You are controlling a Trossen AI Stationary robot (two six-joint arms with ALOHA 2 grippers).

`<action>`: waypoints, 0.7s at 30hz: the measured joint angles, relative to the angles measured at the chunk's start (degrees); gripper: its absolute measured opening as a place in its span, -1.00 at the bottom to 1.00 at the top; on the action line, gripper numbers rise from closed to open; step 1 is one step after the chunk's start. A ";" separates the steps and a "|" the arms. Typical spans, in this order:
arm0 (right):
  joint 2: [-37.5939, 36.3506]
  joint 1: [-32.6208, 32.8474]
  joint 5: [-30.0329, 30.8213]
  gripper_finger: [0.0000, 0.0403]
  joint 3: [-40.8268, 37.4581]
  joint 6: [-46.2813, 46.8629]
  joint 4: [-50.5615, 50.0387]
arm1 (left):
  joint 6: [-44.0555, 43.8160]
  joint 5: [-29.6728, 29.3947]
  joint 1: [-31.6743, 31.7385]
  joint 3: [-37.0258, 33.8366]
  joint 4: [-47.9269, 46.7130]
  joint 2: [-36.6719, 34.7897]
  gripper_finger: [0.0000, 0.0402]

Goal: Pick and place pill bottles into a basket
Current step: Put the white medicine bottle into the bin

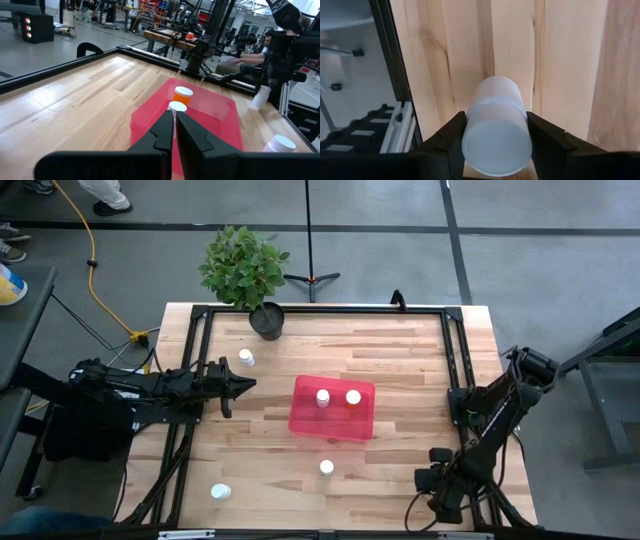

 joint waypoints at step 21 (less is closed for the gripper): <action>-5.29 -10.33 7.68 -0.20 0.09 -14.39 -1.46 | -0.64 0.01 -0.01 0.00 0.00 0.00 -0.71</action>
